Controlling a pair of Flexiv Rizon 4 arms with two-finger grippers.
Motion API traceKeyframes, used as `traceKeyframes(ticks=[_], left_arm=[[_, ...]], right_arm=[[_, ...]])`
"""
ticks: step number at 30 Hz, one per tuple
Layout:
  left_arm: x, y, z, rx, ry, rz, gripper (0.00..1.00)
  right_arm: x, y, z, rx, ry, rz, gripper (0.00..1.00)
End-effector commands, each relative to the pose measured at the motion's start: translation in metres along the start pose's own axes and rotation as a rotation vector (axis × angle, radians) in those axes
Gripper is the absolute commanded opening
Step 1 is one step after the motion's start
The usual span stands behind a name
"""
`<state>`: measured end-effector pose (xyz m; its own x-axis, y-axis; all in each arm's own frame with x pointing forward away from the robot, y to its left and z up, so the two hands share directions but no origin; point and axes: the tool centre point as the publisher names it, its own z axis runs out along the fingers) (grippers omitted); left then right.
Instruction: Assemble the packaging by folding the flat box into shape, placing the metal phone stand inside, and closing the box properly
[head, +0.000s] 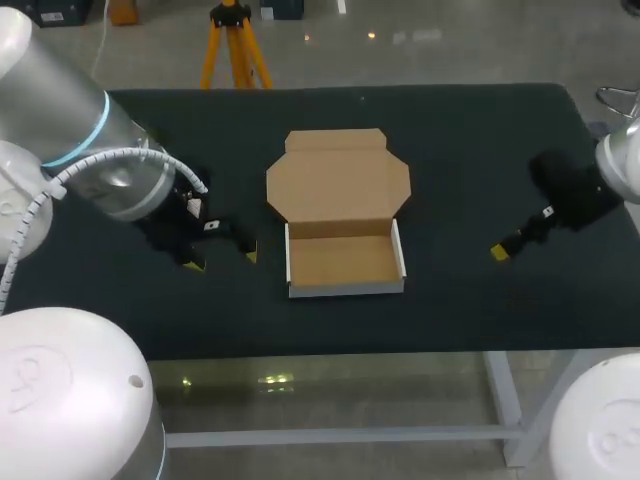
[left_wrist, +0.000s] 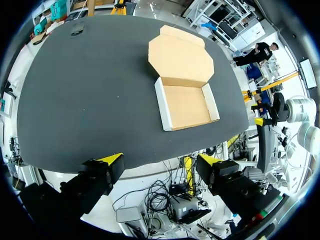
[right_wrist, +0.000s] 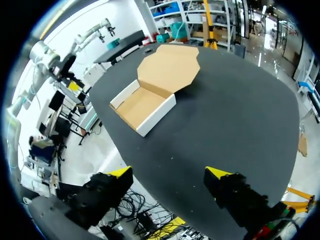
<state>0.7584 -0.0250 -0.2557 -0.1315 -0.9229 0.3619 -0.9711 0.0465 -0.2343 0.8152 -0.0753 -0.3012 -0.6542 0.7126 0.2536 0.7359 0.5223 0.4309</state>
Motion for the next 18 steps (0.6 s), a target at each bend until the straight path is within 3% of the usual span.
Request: traceKeyframes(ticks=[1,18], left_arm=[[-0.002,0.015,-0.027,0.033,-0.013,-0.002,1.0],[-0.008,0.028,-0.072,0.029,-0.058,-0.07,1.0]], right_arm=[[0.002,-0.004,-0.01,0.002,-0.022,0.043,1.0],[-0.005,-0.005,-0.04,0.035,-0.124,0.307,1.0]])
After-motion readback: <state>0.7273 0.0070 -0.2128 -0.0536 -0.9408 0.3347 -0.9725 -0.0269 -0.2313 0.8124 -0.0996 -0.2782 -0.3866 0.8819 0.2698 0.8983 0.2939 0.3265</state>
